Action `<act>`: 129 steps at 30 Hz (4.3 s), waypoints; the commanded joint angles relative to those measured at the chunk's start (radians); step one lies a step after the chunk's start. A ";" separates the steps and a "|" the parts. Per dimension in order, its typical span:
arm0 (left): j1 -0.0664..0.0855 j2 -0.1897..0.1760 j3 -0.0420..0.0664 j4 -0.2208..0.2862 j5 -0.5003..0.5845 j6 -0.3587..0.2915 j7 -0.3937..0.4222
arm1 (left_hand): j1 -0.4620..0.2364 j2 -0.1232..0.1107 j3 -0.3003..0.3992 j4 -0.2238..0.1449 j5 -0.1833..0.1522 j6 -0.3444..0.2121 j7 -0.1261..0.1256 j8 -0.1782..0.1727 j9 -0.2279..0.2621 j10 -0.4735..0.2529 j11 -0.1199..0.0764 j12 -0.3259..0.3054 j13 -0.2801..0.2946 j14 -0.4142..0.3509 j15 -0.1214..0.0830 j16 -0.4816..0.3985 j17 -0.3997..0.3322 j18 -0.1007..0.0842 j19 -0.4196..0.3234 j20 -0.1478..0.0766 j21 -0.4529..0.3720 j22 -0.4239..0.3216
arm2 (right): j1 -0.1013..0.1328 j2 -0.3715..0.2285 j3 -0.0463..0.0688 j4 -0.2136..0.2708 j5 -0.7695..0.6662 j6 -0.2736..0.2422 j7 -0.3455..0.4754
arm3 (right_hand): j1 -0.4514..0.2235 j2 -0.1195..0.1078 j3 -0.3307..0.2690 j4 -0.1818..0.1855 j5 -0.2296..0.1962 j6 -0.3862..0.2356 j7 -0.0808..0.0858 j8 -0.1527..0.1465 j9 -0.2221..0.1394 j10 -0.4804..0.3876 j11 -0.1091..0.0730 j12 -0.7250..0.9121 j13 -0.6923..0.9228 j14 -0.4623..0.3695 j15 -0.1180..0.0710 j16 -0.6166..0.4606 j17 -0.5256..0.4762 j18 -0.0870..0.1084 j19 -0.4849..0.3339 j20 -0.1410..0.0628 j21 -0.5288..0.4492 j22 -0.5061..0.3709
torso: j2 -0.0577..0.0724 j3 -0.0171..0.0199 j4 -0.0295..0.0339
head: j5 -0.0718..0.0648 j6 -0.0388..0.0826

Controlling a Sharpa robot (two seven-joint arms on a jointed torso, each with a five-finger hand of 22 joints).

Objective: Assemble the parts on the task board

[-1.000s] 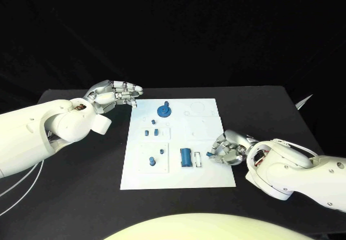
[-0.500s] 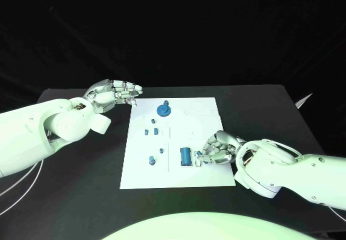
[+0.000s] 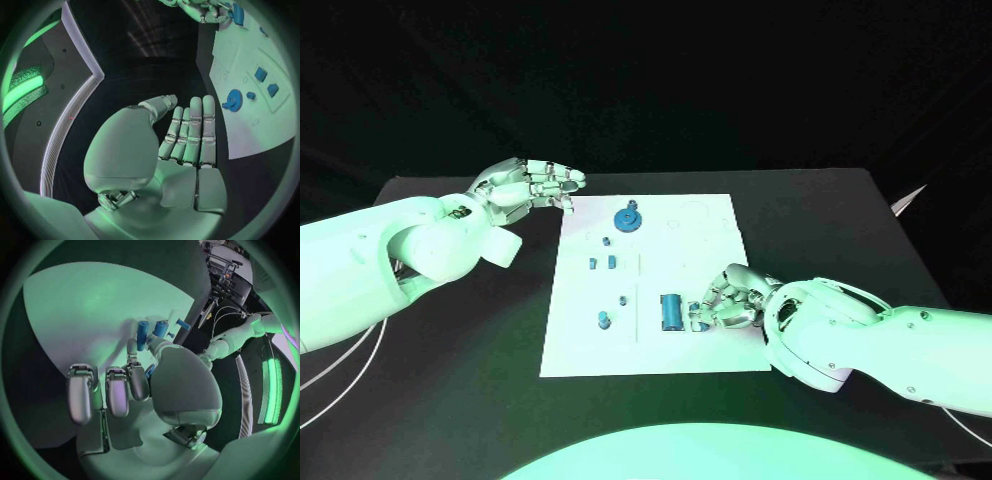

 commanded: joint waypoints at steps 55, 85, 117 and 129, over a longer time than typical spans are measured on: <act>0.001 -0.001 0.001 -0.002 -0.003 0.005 0.016 | -0.004 0.000 0.003 0.002 0.005 -0.011 0.035 0.007 0.000 -0.009 0.003 0.007 -0.004 -0.010 0.000 0.007 -0.003 0.013 0.003 0.005 -0.007 -0.001 | 0.002 -0.054 0.000 0.015 0.019 0.003 0.165 | -0.070 -0.025 -0.006 -0.060 -0.004 -0.030 0.010 0.002 0.022 0.023 0.000 -0.018 0.145 0.093 -0.007 -0.003 0.212 -0.006 0.084 -0.005 -0.024 0.227 | -0.006 -0.0023 -0.0045 | 0.000 0.007; -0.058 0.168 -0.005 -0.212 0.121 -0.237 0.180 | -0.415 0.161 -0.552 0.013 -0.267 -0.793 -0.202 -0.328 -0.336 -0.681 -0.180 -0.541 -0.166 -0.861 -0.107 -0.991 -0.429 -0.170 -0.770 -0.191 -0.890 -0.668 | 0.097 0.245 0.038 -0.713 0.830 0.007 0.892 | -0.298 0.174 -0.360 -0.279 -0.116 -1.026 -0.057 -0.406 -0.518 -0.754 0.011 -1.363 -1.308 -1.466 0.072 -1.547 -1.308 -0.030 -1.466 -0.029 -1.469 -1.308 | -0.078 -0.0076 -0.0270 | 0.008 0.149; -0.161 0.120 0.014 0.138 0.154 -0.752 0.302 | -1.395 0.161 -0.552 0.013 -0.267 -0.793 -0.202 -0.328 -0.336 -0.681 -0.180 -0.541 -0.166 -0.861 -0.107 -0.991 -0.429 -0.170 -0.770 -0.191 -0.890 -0.668 | -0.032 0.186 0.182 -0.327 1.185 -0.307 1.116 | -1.197 0.174 -0.360 -0.279 -0.116 -1.026 -0.057 -0.406 -0.518 -1.467 0.011 -1.363 -1.308 -1.466 0.072 -1.547 -1.308 -0.030 -1.466 -0.029 -1.469 -1.308 | -0.137 0.0162 -0.0310 | 0.053 0.245; -0.161 0.120 0.014 0.138 0.154 -0.752 0.302 | -1.395 0.161 -0.552 0.013 -0.267 -0.793 -0.202 -0.328 -0.336 -0.681 -0.180 -0.541 -0.166 -0.861 -0.107 -0.991 -0.429 -0.170 -0.770 -0.191 -0.890 -0.668 | -0.032 0.186 0.182 -0.327 1.185 -0.307 1.116 | -1.197 0.174 -0.360 -0.279 -0.116 -1.026 -0.057 -0.406 -0.518 -1.467 0.011 -1.363 -1.308 -1.466 0.072 -1.547 -1.308 -0.030 -1.466 -0.029 -1.469 -1.308 | -0.137 0.0162 -0.0310 | 0.053 0.245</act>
